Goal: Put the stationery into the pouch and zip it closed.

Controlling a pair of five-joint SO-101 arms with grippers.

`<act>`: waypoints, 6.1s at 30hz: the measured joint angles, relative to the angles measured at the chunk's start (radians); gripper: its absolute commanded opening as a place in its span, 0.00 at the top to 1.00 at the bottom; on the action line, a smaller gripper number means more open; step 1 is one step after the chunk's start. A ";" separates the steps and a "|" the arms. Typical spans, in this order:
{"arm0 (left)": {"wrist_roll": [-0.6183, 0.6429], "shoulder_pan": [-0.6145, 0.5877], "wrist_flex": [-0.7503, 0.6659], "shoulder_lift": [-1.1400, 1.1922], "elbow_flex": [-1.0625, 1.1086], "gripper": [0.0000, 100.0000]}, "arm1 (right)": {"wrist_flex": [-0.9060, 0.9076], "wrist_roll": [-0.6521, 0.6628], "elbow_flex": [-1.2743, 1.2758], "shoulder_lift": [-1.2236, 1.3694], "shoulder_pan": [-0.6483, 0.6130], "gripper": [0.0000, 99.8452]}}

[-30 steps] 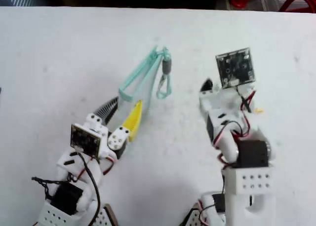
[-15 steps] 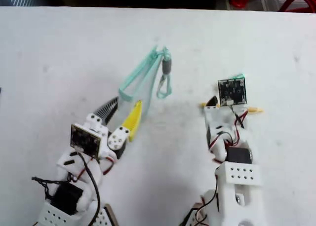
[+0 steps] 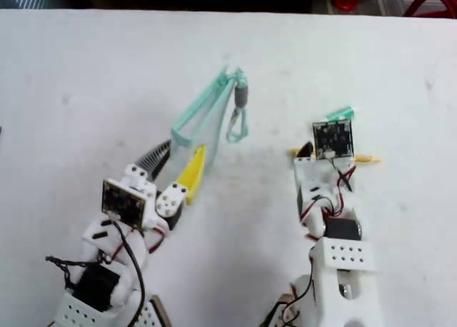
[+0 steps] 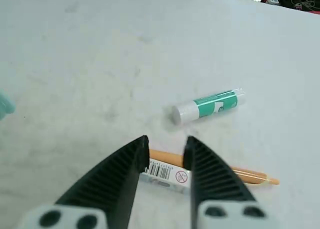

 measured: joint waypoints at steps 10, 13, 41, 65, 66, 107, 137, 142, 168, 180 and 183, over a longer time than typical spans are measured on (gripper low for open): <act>0.000 0.000 0.000 0.000 0.000 0.84 | -0.003 0.000 0.000 0.000 0.000 0.87; 0.000 0.000 0.000 0.000 0.000 0.84 | -0.003 0.000 0.000 0.000 0.000 0.75; 0.000 0.000 0.000 0.000 0.000 0.85 | 0.377 -0.637 -0.706 0.936 0.308 0.74; 0.000 0.000 0.000 0.000 0.000 0.85 | 0.470 -0.687 -1.016 1.201 0.284 0.74; 0.000 0.000 0.000 0.000 0.000 0.85 | 0.473 -0.687 -1.031 1.214 0.282 0.74; 0.000 0.000 0.000 0.000 0.000 0.85 | 0.592 -0.809 -1.057 1.172 0.399 0.98; 0.000 0.017 0.000 0.000 0.000 0.79 | 0.578 -0.631 -0.937 0.051 0.135 0.98; -0.063 0.107 0.031 0.000 0.000 0.80 | 0.615 -0.471 -1.126 0.040 0.014 0.98; -0.084 0.141 0.043 0.000 0.000 0.82 | 0.824 -0.221 -1.729 0.377 -0.359 0.98; -0.084 0.141 0.043 -0.002 0.000 0.82 | 0.954 -0.221 -1.731 0.256 -0.356 0.98; -0.084 0.141 0.043 -0.002 0.000 0.82 | 0.974 -0.221 -1.725 0.253 -0.356 0.98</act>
